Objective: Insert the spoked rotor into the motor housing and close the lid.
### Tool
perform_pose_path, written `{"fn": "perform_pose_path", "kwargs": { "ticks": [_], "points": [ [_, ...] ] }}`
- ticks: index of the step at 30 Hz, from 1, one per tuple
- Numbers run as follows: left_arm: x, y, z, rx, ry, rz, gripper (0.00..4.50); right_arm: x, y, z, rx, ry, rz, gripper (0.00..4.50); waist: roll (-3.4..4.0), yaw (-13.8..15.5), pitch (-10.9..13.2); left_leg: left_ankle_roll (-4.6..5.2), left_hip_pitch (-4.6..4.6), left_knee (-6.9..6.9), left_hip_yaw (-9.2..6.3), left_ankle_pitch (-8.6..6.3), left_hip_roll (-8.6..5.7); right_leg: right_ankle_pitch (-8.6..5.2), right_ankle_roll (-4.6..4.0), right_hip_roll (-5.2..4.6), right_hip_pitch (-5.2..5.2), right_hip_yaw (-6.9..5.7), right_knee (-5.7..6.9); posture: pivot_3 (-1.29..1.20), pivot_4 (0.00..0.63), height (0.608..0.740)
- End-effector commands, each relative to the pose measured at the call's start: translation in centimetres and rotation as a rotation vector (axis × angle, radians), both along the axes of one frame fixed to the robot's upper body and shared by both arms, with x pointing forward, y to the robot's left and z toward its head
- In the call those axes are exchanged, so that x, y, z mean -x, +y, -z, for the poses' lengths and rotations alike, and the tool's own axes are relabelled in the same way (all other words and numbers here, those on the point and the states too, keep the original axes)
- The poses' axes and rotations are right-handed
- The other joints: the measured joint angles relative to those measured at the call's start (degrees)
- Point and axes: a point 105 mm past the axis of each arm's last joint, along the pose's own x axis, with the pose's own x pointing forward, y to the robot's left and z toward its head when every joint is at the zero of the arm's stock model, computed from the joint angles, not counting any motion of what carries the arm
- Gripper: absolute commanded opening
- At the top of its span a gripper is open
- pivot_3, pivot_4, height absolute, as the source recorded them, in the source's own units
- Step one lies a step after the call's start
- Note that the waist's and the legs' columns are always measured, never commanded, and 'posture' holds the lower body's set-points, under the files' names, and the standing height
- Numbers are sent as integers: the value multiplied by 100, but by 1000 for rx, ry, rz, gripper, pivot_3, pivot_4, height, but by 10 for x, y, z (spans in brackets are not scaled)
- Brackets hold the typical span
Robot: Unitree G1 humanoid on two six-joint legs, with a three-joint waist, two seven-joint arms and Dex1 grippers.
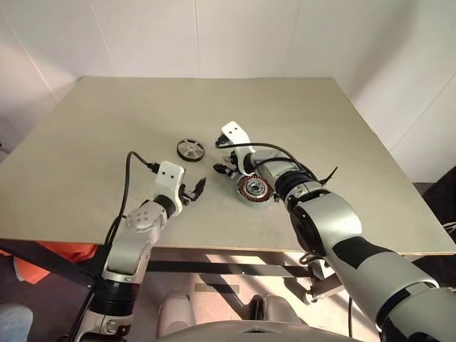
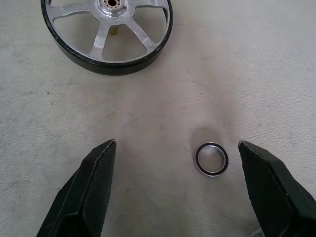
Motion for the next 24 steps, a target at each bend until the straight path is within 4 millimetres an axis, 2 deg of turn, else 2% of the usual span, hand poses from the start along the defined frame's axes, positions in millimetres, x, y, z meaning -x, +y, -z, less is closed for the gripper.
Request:
{"fn": "perform_pose_path", "kwargs": {
  "ticks": [1,6,24],
  "points": [
    [0,-1,-16,0,-61,-3,3750,-6,-1,-11,-3,-30,16,3558,0,-5,0,0,0,0,0,0,0,0,0,0,0,0,0,0,0,740],
    [0,-2,-15,3,-59,-4,3750,-7,-7,-9,14,-21,37,1814,0,-5,0,0,0,-1,0,0,1,0,0,1,0,-1,0,0,0,740],
    [0,-8,-13,8,-51,20,3750,-10,-25,-5,21,-2,95,1814,0,0,0,0,0,0,0,0,0,0,0,0,2,-1,-1,0,0,740]
  ]
}}
